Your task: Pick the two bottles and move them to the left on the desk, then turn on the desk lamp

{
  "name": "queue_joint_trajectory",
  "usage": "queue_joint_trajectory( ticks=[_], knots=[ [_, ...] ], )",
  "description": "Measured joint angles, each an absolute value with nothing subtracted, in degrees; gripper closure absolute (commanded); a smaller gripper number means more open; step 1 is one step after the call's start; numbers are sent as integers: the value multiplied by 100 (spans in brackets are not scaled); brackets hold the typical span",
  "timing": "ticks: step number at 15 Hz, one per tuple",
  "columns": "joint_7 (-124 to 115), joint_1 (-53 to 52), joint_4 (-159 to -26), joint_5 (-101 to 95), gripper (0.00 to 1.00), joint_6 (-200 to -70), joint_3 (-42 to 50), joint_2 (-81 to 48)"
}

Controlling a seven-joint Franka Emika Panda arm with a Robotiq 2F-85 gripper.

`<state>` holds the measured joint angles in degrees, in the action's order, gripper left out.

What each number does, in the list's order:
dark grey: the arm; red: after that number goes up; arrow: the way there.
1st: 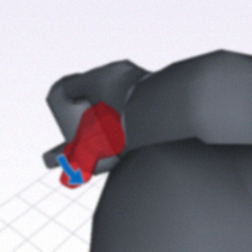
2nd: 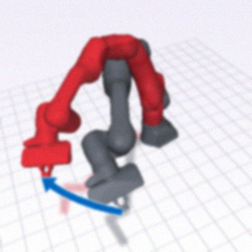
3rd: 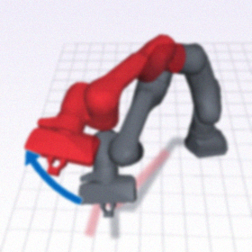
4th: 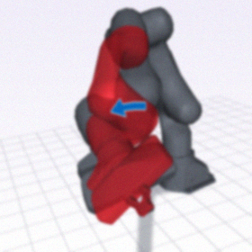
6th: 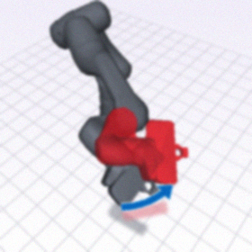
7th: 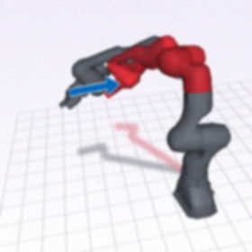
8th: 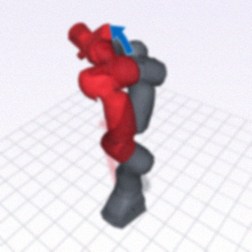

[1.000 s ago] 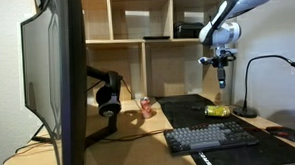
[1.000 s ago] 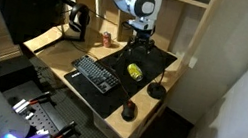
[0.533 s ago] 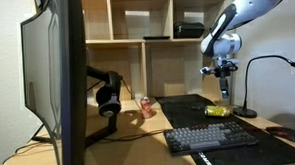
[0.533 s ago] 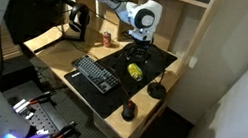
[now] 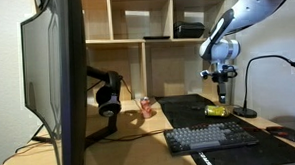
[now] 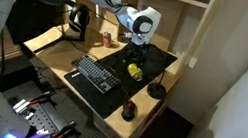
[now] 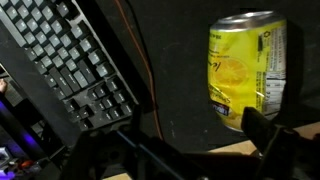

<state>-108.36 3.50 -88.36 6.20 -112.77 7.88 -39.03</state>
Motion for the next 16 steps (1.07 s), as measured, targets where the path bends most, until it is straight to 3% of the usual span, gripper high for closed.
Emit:
queue_joint_trajectory(
  ticks=[16],
  knots=[
    [-10933, 291, -8912, 469, 0, -11716, 936, -4070]
  ],
)
